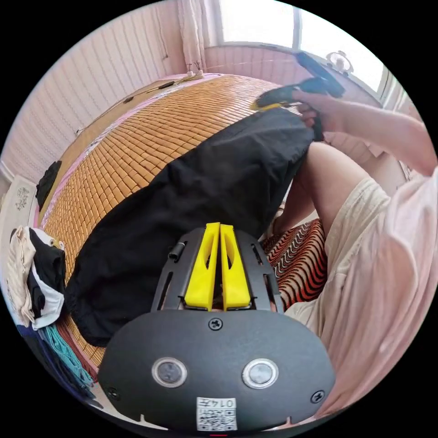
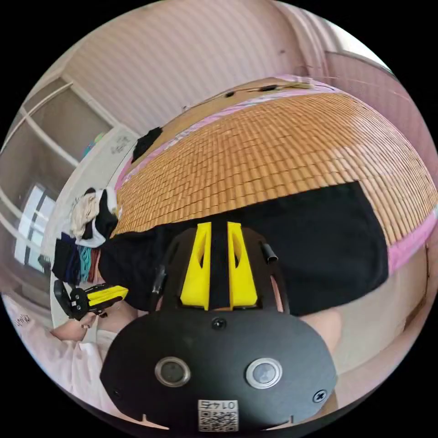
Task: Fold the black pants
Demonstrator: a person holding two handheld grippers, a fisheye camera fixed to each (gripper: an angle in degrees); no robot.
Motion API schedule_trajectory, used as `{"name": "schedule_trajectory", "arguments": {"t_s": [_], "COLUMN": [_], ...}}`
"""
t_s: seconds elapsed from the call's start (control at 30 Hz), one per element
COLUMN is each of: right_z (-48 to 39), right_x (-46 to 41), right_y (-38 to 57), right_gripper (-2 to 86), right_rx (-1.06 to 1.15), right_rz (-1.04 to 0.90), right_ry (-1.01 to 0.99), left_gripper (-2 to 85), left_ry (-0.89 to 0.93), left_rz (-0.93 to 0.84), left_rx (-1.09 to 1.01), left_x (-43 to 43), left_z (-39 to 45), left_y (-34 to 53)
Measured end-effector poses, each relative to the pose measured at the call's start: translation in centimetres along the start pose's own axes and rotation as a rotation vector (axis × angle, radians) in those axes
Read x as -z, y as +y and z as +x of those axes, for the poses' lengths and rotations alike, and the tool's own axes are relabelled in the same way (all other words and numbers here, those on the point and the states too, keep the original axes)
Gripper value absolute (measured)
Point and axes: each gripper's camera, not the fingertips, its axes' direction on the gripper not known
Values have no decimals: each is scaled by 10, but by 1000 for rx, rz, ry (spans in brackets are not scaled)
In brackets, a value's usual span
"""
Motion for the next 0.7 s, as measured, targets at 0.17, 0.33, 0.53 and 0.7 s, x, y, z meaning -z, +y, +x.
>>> {"name": "schedule_trajectory", "arguments": {"t_s": [0.17,0.33,0.53,0.7], "right_z": [150,238,272,272], "right_x": [74,75,103,143], "right_y": [31,58,51,36], "right_gripper": [184,182,29,10], "right_rx": [-352,-637,-599,-493], "right_rz": [102,65,78,102], "right_ry": [201,-15,-275,-275], "left_gripper": [-6,-1,-4,-9], "left_ry": [-85,-85,-53,-88], "left_rz": [-57,-139,-321,-304], "left_rx": [173,375,498,478], "left_x": [2,2,-28,-22], "left_z": [-49,-100,-131,-131], "left_y": [-12,-12,-9,-24]}}
